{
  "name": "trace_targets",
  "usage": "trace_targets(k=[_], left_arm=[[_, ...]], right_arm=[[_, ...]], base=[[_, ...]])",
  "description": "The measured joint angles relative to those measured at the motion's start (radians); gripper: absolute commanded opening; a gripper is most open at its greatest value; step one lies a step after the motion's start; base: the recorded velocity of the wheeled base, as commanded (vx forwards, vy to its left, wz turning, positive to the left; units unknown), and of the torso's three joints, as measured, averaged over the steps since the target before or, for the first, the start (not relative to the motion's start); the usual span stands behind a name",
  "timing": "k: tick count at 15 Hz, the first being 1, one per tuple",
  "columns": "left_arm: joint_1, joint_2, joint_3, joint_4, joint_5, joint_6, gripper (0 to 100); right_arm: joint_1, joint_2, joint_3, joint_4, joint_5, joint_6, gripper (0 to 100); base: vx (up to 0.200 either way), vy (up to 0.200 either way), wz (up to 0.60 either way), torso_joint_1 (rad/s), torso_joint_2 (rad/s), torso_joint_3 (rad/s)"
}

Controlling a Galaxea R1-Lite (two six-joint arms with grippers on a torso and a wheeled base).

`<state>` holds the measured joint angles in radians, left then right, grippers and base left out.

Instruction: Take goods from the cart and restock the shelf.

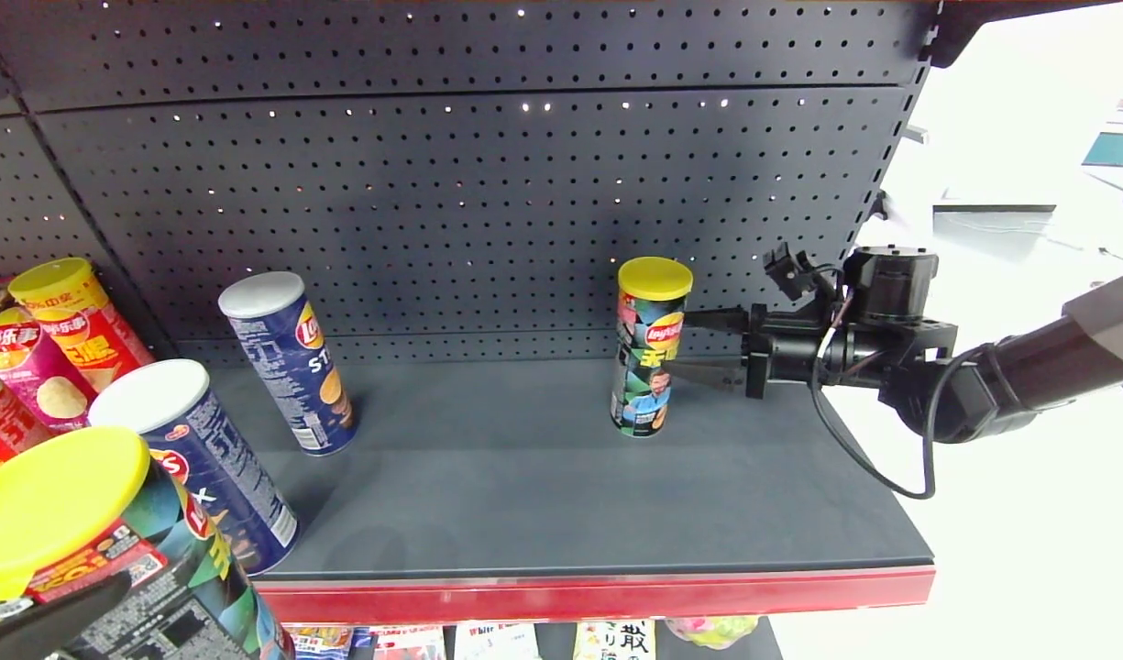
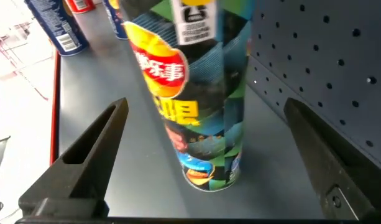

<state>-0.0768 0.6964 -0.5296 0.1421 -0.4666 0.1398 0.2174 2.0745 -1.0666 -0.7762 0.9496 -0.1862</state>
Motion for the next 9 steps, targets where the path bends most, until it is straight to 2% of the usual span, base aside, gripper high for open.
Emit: trace_targets(k=[9], left_arm=[[0.000, 0.001, 0.001, 0.000, -0.003, -0.001, 0]], right_arm=[[0.051, 0.063, -0.074, 0.000, -0.007, 0.008, 100]], base=[[0.000, 0.000, 0.00, 0.000, 0.00, 0.000]])
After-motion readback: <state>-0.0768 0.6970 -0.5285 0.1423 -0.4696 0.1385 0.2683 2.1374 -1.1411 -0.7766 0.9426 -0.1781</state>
